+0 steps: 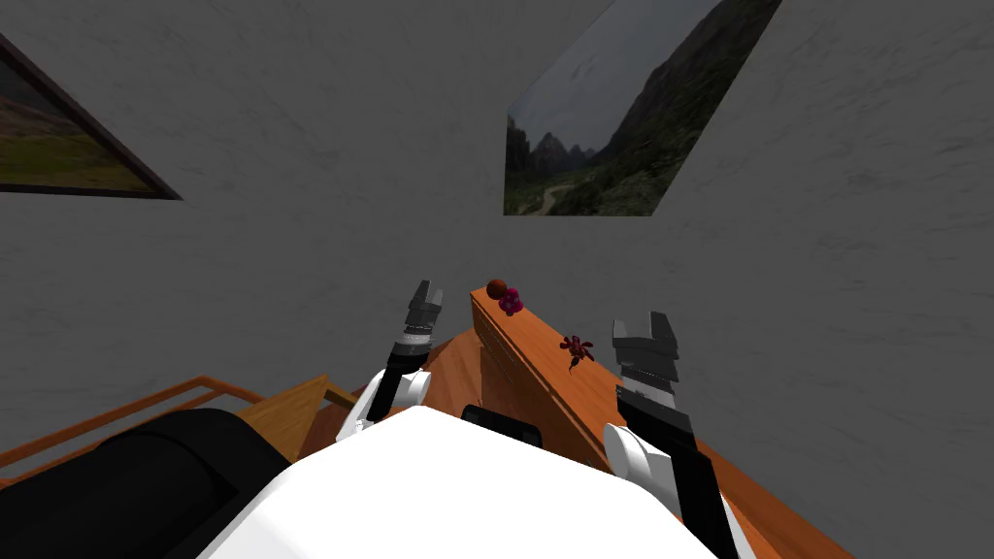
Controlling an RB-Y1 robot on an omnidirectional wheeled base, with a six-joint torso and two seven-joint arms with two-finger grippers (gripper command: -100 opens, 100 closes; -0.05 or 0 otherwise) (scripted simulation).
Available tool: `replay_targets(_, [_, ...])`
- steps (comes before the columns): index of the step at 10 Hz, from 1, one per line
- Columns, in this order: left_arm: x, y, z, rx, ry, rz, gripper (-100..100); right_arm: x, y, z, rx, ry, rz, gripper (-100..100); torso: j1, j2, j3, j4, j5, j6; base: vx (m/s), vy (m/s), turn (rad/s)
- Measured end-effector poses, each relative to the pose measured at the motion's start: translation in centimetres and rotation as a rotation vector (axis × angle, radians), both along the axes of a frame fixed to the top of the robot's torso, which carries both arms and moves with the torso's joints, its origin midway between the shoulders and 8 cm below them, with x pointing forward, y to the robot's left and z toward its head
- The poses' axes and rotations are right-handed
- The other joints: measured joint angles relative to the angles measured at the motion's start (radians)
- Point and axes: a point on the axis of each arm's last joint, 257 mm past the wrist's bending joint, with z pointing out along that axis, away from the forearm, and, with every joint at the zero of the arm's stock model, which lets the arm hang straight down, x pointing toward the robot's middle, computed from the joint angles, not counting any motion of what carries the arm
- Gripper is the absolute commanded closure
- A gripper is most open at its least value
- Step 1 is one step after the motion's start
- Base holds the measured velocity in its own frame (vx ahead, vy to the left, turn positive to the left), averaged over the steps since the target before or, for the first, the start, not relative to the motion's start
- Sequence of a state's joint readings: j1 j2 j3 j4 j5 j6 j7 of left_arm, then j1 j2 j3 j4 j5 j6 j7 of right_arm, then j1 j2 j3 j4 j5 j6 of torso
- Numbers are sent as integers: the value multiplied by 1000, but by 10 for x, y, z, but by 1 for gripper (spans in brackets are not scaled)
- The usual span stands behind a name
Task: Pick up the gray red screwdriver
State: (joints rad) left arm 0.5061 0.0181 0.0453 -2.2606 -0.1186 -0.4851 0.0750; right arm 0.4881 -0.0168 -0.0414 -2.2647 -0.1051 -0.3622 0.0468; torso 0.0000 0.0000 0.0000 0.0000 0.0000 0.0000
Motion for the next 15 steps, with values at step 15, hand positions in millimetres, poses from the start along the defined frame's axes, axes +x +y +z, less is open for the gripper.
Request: replay_targets(15, [0, 0, 0, 0, 0, 0, 0, 23, -23, -266, -95, 748, -27, -100, 1, -2, -1, 0, 0, 0, 21, 12, 137])
